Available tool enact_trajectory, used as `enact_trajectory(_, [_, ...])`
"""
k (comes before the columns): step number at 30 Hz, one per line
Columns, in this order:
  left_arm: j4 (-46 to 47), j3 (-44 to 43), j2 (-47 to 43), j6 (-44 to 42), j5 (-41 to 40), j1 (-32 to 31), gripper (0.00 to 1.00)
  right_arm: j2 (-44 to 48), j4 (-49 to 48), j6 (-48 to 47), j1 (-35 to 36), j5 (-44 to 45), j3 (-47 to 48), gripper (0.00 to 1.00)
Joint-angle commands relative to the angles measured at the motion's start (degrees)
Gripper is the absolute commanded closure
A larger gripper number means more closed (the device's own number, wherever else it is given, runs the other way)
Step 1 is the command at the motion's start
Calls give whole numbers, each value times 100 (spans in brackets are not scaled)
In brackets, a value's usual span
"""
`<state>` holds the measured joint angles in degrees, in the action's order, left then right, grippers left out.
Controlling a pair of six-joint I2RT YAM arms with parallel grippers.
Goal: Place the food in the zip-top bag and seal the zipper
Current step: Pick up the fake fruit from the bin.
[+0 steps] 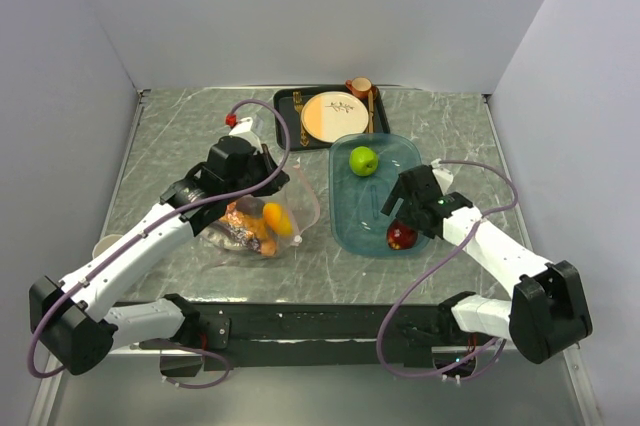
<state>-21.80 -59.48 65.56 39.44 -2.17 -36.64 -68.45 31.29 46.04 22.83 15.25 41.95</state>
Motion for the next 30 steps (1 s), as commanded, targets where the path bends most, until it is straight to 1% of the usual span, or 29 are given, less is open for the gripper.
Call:
enact_trajectory(1, [220,-151,80,-121,121,-27,99,-37,79,142,11,128,-38,0])
enact_trajectory(4, [203,-178,71,-130,77,-27,99,-11,53,107,90,84,-91,0])
enact_trajectory(8, [220,-134,53,-112,68,-27,99,-81,-132,-60,169,-250,-170,0])
enact_trajectory(10, [220,-125,62,-103,103,-27,99,-186,-123,-52,291,-233,-135,0])
enact_trajectory(15, [220,-63,-8,-103,51,-27,99,-441,-211,-148,345,-259,-82,1])
enact_trajectory(18, [176,-99,-17,-121,42,-27,99,-538,-368,-157,345,-451,-91,11])
enact_trajectory(19, [159,-99,-26,-121,42,-27,99,-538,-456,-148,336,-522,-108,21])
enact_trajectory(21, [132,-90,-52,-130,7,-27,99,-451,-789,-262,327,-741,-187,33])
enact_trajectory(24, [115,-46,-113,-112,-37,-27,99,-363,-1062,-332,327,-917,-83,43])
enact_trajectory(28, [115,-11,-184,-77,-37,-27,99,-467,-1283,-438,319,-831,233,44])
enact_trajectory(30, [97,-11,-201,-68,-20,-27,99,-687,-1370,-464,284,-708,480,44])
